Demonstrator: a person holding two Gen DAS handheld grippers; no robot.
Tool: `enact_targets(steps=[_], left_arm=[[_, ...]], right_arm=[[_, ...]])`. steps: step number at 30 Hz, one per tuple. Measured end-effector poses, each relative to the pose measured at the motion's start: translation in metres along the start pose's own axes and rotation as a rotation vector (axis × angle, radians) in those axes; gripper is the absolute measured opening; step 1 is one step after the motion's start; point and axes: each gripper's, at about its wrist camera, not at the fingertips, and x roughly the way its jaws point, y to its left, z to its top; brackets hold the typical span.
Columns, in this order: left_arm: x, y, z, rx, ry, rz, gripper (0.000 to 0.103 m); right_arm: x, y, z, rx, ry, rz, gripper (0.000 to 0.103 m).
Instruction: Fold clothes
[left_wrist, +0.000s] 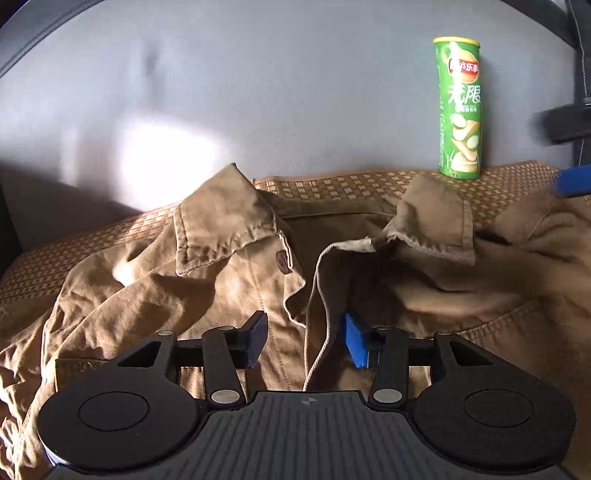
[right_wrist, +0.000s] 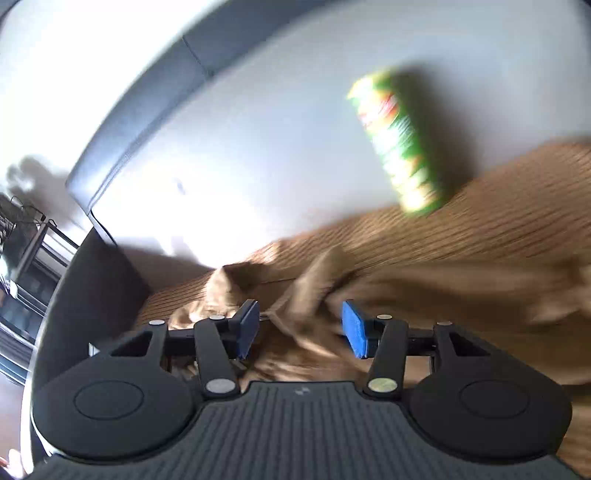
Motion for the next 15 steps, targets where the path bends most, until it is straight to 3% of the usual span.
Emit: enact_targets(steps=[5, 8, 12, 15], left_arm=[[0.011, 0.006, -0.006, 0.011, -0.015, -0.014, 0.066], [0.010, 0.008, -0.005, -0.002, -0.019, -0.027, 0.067], [-0.008, 0.015, -0.006, -0.006, -0.084, -0.043, 0.069], [0.001, 0.010, -0.004, 0.020, -0.052, -0.016, 0.070]], right_arm=[[0.089, -0.024, 0.017, 0.192, 0.086, -0.080, 0.054], [0.106, -0.034, 0.021, 0.204, 0.069, -0.088, 0.051], [0.120, -0.049, 0.023, 0.270, 0.084, -0.078, 0.050], [0.128, -0.056, 0.026, 0.294, 0.086, -0.090, 0.052]])
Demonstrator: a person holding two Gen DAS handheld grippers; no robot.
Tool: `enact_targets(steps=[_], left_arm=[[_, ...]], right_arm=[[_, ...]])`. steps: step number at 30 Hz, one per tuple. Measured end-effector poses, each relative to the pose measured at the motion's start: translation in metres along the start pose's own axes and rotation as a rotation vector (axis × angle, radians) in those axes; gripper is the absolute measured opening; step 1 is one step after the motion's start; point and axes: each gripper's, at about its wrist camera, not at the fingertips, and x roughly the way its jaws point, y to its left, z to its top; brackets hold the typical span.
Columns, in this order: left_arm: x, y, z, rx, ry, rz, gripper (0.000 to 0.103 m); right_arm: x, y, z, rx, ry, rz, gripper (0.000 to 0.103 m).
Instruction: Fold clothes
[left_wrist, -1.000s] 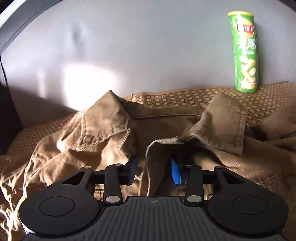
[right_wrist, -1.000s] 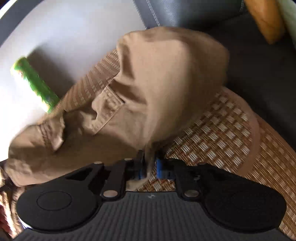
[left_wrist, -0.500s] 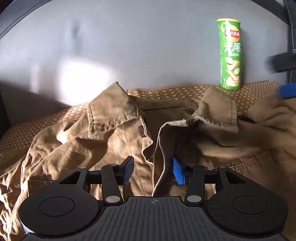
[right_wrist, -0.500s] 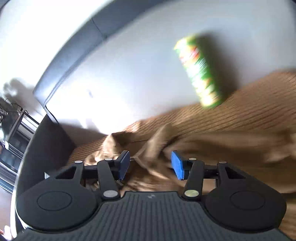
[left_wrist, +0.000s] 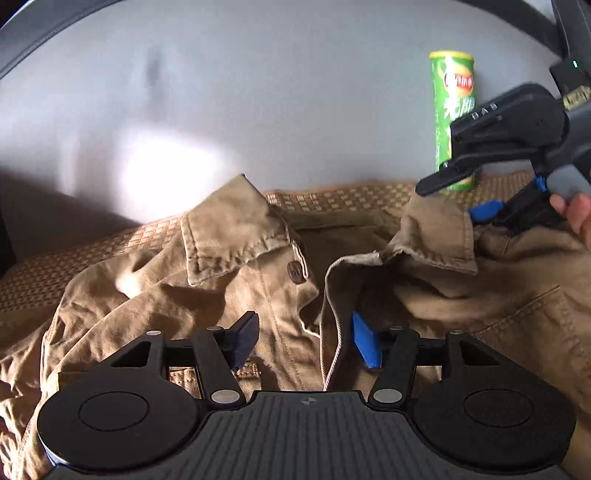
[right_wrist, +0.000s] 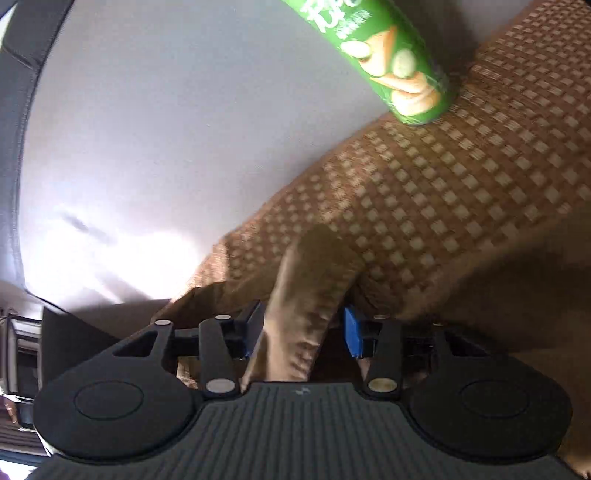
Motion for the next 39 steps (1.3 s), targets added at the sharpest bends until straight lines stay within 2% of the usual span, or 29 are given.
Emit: enact_targets(steps=[2, 3, 4, 5, 6, 7, 9, 11, 13, 16, 18, 21, 22, 24, 25, 27, 28, 29, 30, 31, 33, 35, 38, 39], left_arm=[[0.008, -0.003, -0.001, 0.015, 0.025, 0.015, 0.069], [0.011, -0.003, -0.002, 0.007, 0.035, 0.011, 0.063], [0.015, -0.003, -0.003, -0.001, 0.044, 0.007, 0.041], [0.016, -0.001, -0.004, -0.019, 0.051, -0.031, 0.021], [0.014, 0.001, -0.006, -0.037, 0.048, -0.062, 0.015], [0.011, 0.000, -0.007, -0.030, 0.031, -0.062, 0.013], [0.004, -0.002, -0.009, -0.013, -0.004, -0.058, 0.013], [0.004, -0.001, -0.010, -0.026, -0.014, -0.066, 0.014], [0.009, 0.001, -0.011, -0.045, -0.001, -0.072, 0.015], [0.017, -0.001, -0.018, -0.037, -0.005, -0.066, 0.021], [0.018, 0.000, -0.021, -0.030, -0.023, -0.061, 0.022], [0.015, 0.001, -0.024, -0.029, -0.037, -0.059, 0.023], [0.012, 0.002, -0.023, -0.035, -0.033, -0.062, 0.025], [0.002, 0.004, -0.023, -0.037, -0.035, -0.057, 0.033], [-0.006, 0.004, -0.022, -0.028, -0.036, -0.050, 0.036], [-0.021, 0.003, -0.019, -0.007, -0.034, -0.040, 0.038], [-0.025, -0.001, -0.012, 0.009, -0.035, -0.042, 0.046], [-0.029, -0.005, -0.007, 0.032, -0.039, -0.034, 0.046], [-0.032, -0.011, -0.001, 0.058, -0.043, -0.021, 0.046], [-0.034, -0.018, 0.005, 0.085, -0.048, -0.007, 0.048], [-0.035, -0.031, 0.016, 0.088, -0.032, 0.018, 0.048], [-0.033, -0.039, 0.027, 0.085, -0.029, 0.013, 0.048], [-0.025, -0.049, 0.047, 0.096, -0.036, 0.030, 0.050], [-0.020, -0.054, 0.055, 0.115, -0.035, 0.040, 0.051]], right_arm=[[0.007, 0.001, 0.007, 0.006, -0.002, -0.022, 0.051], [0.013, 0.002, 0.010, 0.005, -0.002, -0.035, 0.052], [0.016, 0.006, 0.010, -0.021, -0.003, -0.053, 0.047], [0.018, 0.012, 0.009, -0.057, -0.005, -0.073, 0.035], [0.016, 0.021, 0.007, -0.122, -0.023, -0.076, 0.020], [0.012, 0.030, 0.005, -0.200, -0.049, -0.069, 0.016], [-0.005, 0.052, -0.004, -0.412, -0.126, 0.006, 0.015], [-0.015, 0.058, -0.007, -0.488, -0.177, 0.046, 0.014], [-0.008, 0.053, -0.001, -0.468, -0.196, -0.001, 0.009], [0.021, 0.040, 0.007, -0.440, -0.184, -0.039, 0.008], [0.040, 0.029, 0.010, -0.419, -0.173, -0.063, 0.006], [0.052, 0.022, 0.013, -0.391, -0.179, -0.027, 0.003], [0.049, 0.025, 0.016, -0.382, -0.172, -0.030, 0.004], [0.027, 0.031, 0.019, -0.386, -0.179, -0.006, 0.013], [0.014, 0.034, 0.020, -0.389, -0.185, 0.009, 0.013], [-0.020, 0.039, 0.022, -0.446, -0.179, 0.046, 0.018], [-0.038, 0.041, 0.021, -0.492, -0.172, 0.049, 0.030], [-0.057, 0.042, 0.019, -0.553, -0.181, 0.036, 0.038], [-0.074, 0.041, 0.017, -0.610, -0.204, 0.007, 0.053], [-0.090, 0.039, 0.017, -0.661, -0.231, -0.025, 0.059], [-0.114, 0.033, 0.025, -0.674, -0.247, -0.077, 0.059], [-0.129, 0.022, 0.033, -0.672, -0.244, -0.112, 0.059], [-0.130, 0.004, 0.037, -0.742, -0.200, -0.151, 0.060], [-0.128, -0.001, 0.038, -0.763, -0.185, -0.163, 0.064]])
